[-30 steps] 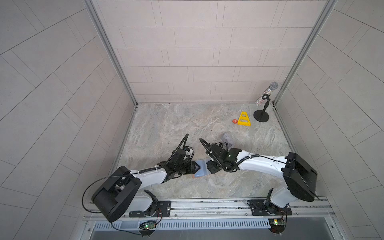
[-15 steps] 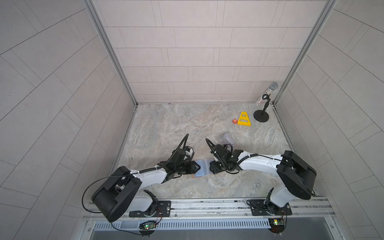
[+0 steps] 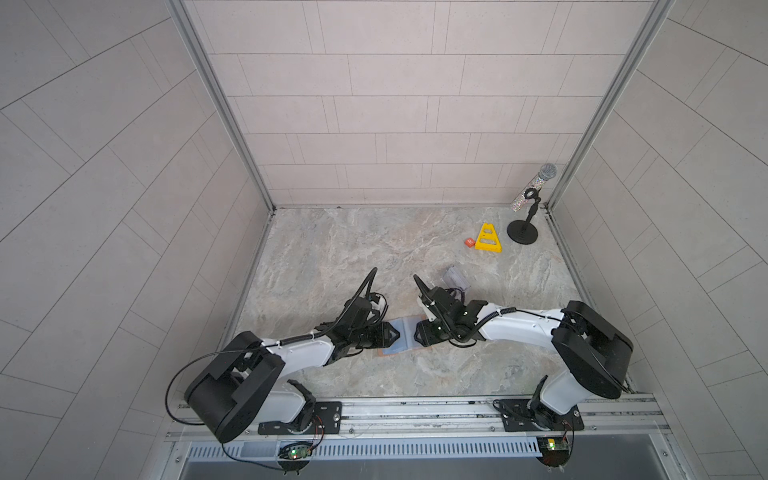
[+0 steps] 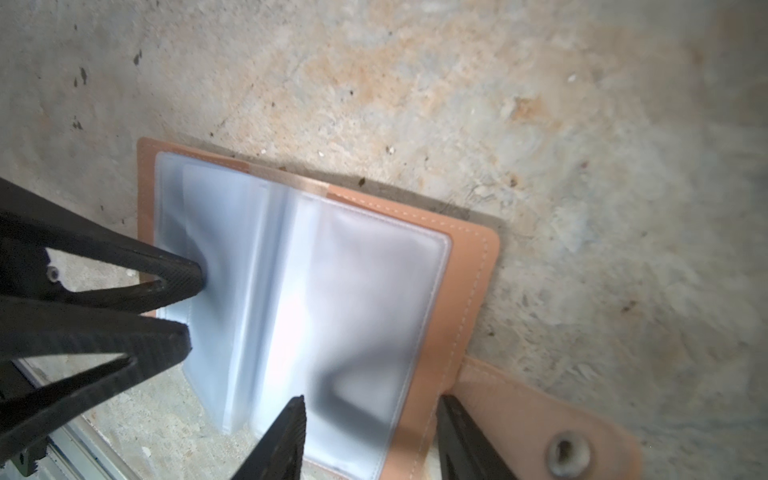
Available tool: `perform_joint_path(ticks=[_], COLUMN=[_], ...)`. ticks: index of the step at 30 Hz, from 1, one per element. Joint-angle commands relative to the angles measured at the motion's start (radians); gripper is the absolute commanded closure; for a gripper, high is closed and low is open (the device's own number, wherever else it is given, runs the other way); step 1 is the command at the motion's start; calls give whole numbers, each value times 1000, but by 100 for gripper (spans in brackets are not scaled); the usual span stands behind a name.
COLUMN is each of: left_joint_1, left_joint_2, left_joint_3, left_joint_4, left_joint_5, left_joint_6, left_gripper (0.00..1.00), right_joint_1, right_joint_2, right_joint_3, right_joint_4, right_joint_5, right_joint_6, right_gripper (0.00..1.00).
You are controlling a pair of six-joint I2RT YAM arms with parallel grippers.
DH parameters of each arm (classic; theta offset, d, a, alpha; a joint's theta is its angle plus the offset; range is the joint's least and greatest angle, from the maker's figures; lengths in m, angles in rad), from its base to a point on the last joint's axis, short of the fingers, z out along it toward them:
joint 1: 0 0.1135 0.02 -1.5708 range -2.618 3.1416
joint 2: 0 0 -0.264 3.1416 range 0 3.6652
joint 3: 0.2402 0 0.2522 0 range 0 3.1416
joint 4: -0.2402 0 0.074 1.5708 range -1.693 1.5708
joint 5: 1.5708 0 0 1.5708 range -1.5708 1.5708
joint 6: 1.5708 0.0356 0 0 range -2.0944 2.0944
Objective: Put the credit cards into the card holder
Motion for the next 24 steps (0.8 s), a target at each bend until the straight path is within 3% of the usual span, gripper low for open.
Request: perform_joint_path(ticks=[1,10,18,24], left_joint_1=[-5,-7,-9,-11], left_joint_2=[20,7,4,0], left_joint_3=[9,17,19,19], left_joint_4=[-43,-104,-116,-119], left_joint_5=[-20,-58,-65,-64], left_joint_6=[17,40,44,46], left_gripper=[60,66,67,66], right_joint_1=[8,42,53,55], right_joint_2=[11,-74,-68,-33], right_joint_3=[-9,37,40,39], right_joint_4=[14,-116,-73,-68], right_joint_5=[-45,85,12,38], right_joint_6=[2,-47,-54,-34], right_gripper=[48,49,50,52])
